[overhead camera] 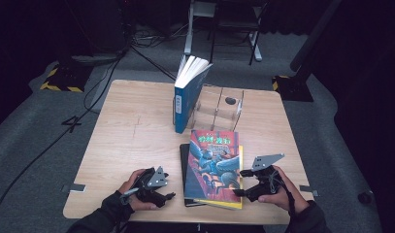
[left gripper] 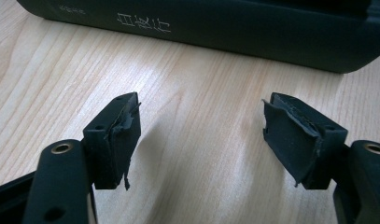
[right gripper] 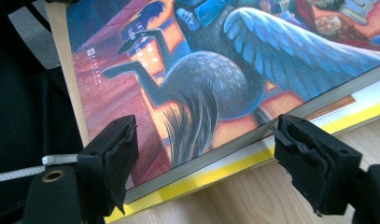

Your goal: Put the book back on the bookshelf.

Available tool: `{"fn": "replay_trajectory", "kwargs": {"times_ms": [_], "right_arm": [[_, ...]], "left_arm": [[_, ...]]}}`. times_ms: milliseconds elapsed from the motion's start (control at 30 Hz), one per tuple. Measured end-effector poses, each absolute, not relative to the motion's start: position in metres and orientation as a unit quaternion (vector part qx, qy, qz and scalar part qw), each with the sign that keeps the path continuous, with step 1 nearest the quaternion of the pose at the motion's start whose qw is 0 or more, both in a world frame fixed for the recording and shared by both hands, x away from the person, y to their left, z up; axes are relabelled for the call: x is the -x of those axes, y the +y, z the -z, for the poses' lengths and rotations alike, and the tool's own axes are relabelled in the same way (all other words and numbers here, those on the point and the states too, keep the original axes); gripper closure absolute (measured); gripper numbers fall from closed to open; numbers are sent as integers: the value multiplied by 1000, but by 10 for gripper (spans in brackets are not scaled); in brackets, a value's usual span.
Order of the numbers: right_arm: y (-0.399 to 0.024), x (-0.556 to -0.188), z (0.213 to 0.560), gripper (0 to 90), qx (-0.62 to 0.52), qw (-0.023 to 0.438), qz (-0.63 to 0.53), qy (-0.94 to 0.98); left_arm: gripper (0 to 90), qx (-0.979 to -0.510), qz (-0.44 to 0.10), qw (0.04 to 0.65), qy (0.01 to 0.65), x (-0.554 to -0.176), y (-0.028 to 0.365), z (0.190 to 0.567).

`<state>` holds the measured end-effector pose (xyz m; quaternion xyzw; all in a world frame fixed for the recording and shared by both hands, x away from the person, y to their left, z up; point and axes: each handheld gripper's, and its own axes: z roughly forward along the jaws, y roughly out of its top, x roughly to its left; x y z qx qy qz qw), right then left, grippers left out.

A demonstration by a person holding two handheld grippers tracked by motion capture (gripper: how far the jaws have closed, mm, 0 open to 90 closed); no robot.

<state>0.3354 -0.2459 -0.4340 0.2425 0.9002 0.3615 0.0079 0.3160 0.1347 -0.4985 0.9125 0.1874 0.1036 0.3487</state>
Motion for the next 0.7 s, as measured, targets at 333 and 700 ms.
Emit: {"fn": "replay_trajectory", "kwargs": {"times_ms": [333,700], "right_arm": [[-245,-341,434,207,-257,-10,-347,902],[-243,-342,435,176,-250,-11,-349,903]], "left_arm": [[235,-904,-73,371,198,-327,138,504],[234,-904,-73,372,197,-328,138,505]]}}
